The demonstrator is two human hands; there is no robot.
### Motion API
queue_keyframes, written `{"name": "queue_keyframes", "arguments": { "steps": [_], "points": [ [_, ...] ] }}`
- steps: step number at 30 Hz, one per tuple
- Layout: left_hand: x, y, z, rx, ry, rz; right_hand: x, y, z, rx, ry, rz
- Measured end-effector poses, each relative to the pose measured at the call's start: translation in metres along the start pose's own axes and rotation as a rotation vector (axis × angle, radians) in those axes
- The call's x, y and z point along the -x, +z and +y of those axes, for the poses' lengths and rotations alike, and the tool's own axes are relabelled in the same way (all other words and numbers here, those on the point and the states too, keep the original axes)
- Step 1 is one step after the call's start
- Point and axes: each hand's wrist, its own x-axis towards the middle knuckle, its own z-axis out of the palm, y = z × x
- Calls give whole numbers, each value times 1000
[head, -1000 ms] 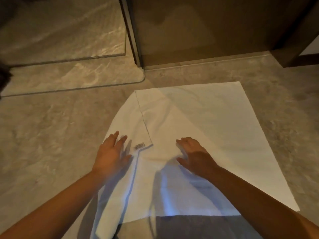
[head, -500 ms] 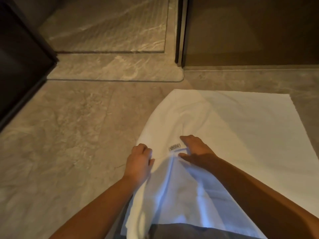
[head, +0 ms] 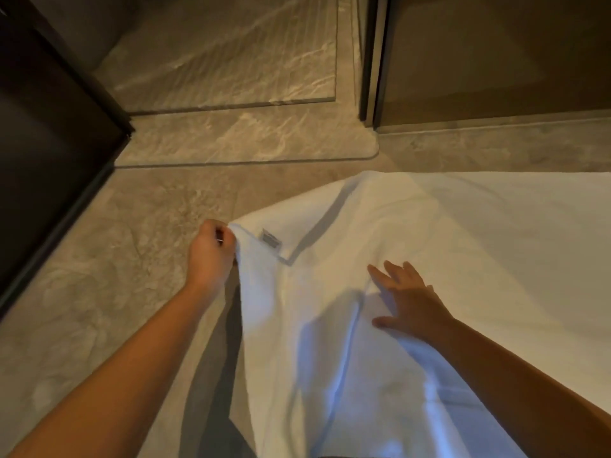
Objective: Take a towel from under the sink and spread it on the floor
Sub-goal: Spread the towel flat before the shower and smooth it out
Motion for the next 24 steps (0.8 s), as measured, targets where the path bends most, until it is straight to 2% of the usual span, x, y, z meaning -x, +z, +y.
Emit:
{"name": "queue_keyframes", "arguments": {
  "steps": [6,8,11,14,16,18,21,24],
  "points": [
    [-84,-34,-30,-80,-265,101,-9,-1,-4,70,31,-38],
    [-84,-32,-30,-128,-288,81,-10,-5,-7,103,18,-50],
    [-48,-16,-33,-105,-194,-65,-11,-14,-12,106,8,-52],
    [1,3,-50,-249,2,-206,-18,-19,-25,66,-47,19],
    [22,14,-63,-345,57,-355,-25,-19,-39,88,-122,52],
    [30,19,-75,-487,65,-478,-34,-17,-55,73,-168,39],
    [23,16,-85,-560,-27,-614,-53,-11,-76,75,-216,13],
    [19,16,-91,-678,-34,-731,-79,-8,-96,62,-236,13]
  ]
}}
